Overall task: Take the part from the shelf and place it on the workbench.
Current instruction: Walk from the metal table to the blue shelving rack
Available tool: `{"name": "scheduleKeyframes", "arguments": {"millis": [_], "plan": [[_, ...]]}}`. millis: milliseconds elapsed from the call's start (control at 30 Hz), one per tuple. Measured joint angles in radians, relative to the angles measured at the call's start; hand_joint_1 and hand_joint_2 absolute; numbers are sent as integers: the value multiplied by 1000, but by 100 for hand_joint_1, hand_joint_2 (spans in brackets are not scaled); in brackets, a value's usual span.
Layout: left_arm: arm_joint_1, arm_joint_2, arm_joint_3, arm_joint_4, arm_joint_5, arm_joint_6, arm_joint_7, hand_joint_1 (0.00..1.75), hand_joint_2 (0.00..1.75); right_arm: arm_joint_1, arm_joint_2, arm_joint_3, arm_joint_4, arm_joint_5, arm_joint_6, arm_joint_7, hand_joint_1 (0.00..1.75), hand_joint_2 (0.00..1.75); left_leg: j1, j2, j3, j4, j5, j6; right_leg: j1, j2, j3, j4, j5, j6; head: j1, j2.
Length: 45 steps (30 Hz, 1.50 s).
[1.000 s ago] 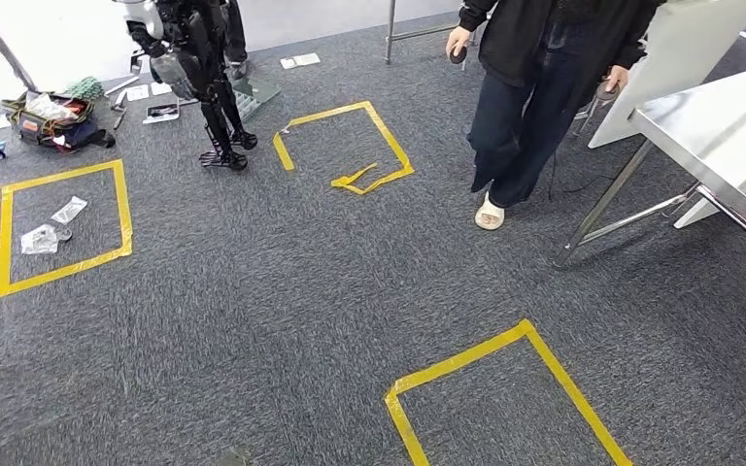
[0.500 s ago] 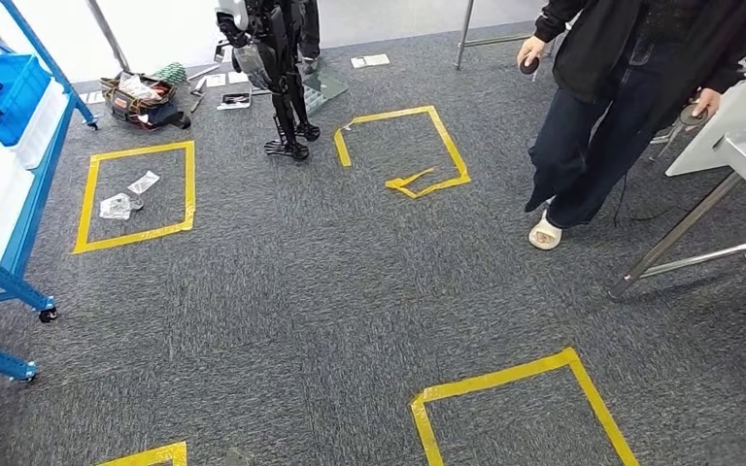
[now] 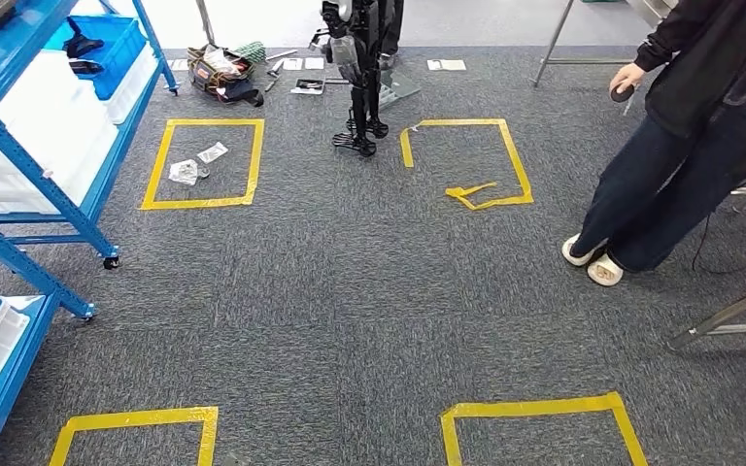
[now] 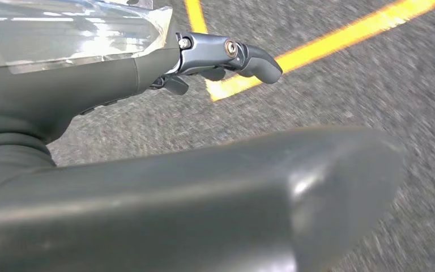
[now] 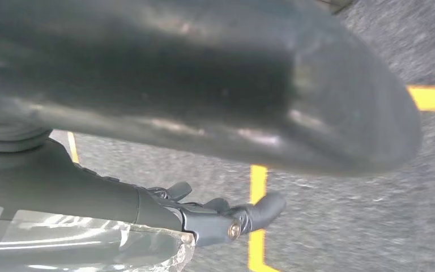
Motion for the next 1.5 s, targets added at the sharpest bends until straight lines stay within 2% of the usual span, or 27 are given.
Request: {"name": "scheduleKeyframes", "arguments": {"millis": [67,133,167,200,267,333,400,467,533,600,633,667,700,767,833,900,933,1000,1067,1133,1167,1200,1233,1300,1367,1433,1500], "plan": [[-4,2,-5,0,-8,-2,12,0,0,7,8,-2,1,-7,-4,-3,0,0,-2,-27,-5,0,3,8,-2,47,-64,140,-59,-7,1,0],[-4,4,-8,0,-10,-3,18,0,0,11,11,-5,2,-9,-6,-5,0,0,-4,-58,-7,1,6,10,-3,58,-107,226,-81,-3,1,0],[-3,5,-9,0,-12,-3,20,0,0,12,12,-7,2,-9,-6,-5,0,0,-4,-73,-7,1,7,10,-3,61,-102,209,-67,4,1,0],[-3,5,-10,0,-12,-3,21,0,0,12,13,-9,2,-9,-7,-6,0,0,-4,-87,-7,1,8,8,-5,65,-77,154,-40,12,1,0],[-3,6,-11,0,-14,-3,21,0,0,11,15,-12,2,-9,-8,-7,0,0,-5,-113,-7,2,11,1,-9,102,-13,9,18,21,1,0],[-3,7,-14,0,-14,-3,22,0,0,10,16,-15,2,-9,-9,-8,0,0,-9,-132,-11,2,14,-9,-8,124,15,-58,41,13,0,0],[-2,9,-17,0,-16,-6,27,0,0,10,20,-17,3,-8,-10,-8,0,0,-8,-146,-15,-2,20,-22,-5,107,18,-61,47,-2,0,0],[-1,10,-19,0,-12,-8,36,0,0,10,25,-17,3,-4,-11,-8,0,0,-7,-110,-29,19,4,-32,-9,87,20,-66,55,-17,-3,0],[-5,10,-19,0,-7,-8,39,0,0,15,29,-17,3,0,-13,-8,0,0,-8,-50,-72,113,-56,-37,-9,61,19,-69,58,-30,-8,0],[-10,8,-20,0,-9,-8,34,0,0,23,31,-17,3,8,-13,-7,0,0,-6,-29,-129,242,-114,-41,-5,32,17,-69,56,-36,-11,0],[-12,6,-21,0,-11,-9,30,0,0,25,31,-17,3,12,-13,-4,0,0,-4,-26,-143,277,-122,-43,-3,17,17,-68,56,-37,-10,0],[-13,5,-22,0,-13,-9,25,0,0,26,30,-17,3,16,-13,-1,0,0,-3,-22,-139,275,-112,-44,-3,5,18,-68,55,-38,-11,0],[-14,4,-22,0,-13,-9,21,0,0,25,30,-17,3,17,-14,4,0,0,-2,-14,-113,232,-86,-44,-3,-7,19,-68,54,-38,-11,0],[-21,2,-22,0,-6,-7,11,0,0,24,30,-17,3,24,-16,13,0,0,-5,24,-37,96,-31,-42,1,-26,23,-66,50,-35,-12,0],[-31,-4,-21,-1,7,4,-2,0,0,22,29,-16,3,38,-17,20,0,0,-11,49,3,16,-11,-32,10,-45,25,-64,44,-27,-9,0],[-34,-9,-18,0,22,25,-10,0,0,15,27,-14,2,56,-17,22,0,0,-17,33,1,7,-12,-18,14,-64,28,-65,42,-19,-6,0],[-31,-11,-14,0,29,37,-12,0,0,9,26,-11,2,63,-16,21,0,0,-16,23,1,5,-9,-12,12,-62,27,-62,38,-15,-6,0],[-22,-14,-5,0,45,54,-16,0,0,-1,25,-5,2,74,-15,16,0,0,-10,2,2,0,-3,2,10,-19,10,-19,10,-11,-5,0],[-13,-15,7,0,59,59,-24,0,0,-4,25,0,2,81,-15,10,0,0,-6,-22,-2,-1,3,12,7,38,-46,104,-48,-17,-3,0],[1,-14,19,0,69,60,-24,0,0,-4,26,4,2,84,-14,13,0,0,-6,-53,-6,-1,5,14,6,56,-100,221,-88,-17,-2,0],[11,-14,25,0,73,62,-19,0,0,-3,28,5,3,83,-13,18,0,0,-6,-68,-6,-1,6,14,4,58,-106,231,-85,-10,-2,0],[21,-13,30,0,75,65,-13,0,0,-2,30,5,3,80,-13,24,0,0,-5,-82,-6,0,6,13,1,60,-91,197,-65,-1,-2,0],[29,-12,35,0,77,69,-9,0,0,-1,33,5,3,77,-13,31,0,0,-4,-96,-5,0,7,11,-4,71,-60,130,-34,10,-2,0],[39,-11,43,1,79,77,-2,0,0,1,39,5,4,69,-13,40,0,0,-5,-122,-7,2,10,2,-13,117,-3,-4,17,21,-1,0],[41,-9,49,1,75,85,5,0,0,5,48,5,5,63,-13,43,0,0,-7,-143,-12,1,15,-12,-14,140,17,-53,35,13,-1,0],[40,-6,51,1,70,92,9,0,0,11,56,3,7,55,-14,44,0,0,-5,-161,-18,-3,22,-24,-13,118,18,-54,42,1,-3,0],[38,-2,52,1,69,95,5,0,0,14,61,0,8,49,-18,45,0,0,-7,-128,-34,25,2,-33,-16,94,19,-57,49,-12,-7,0]]}}
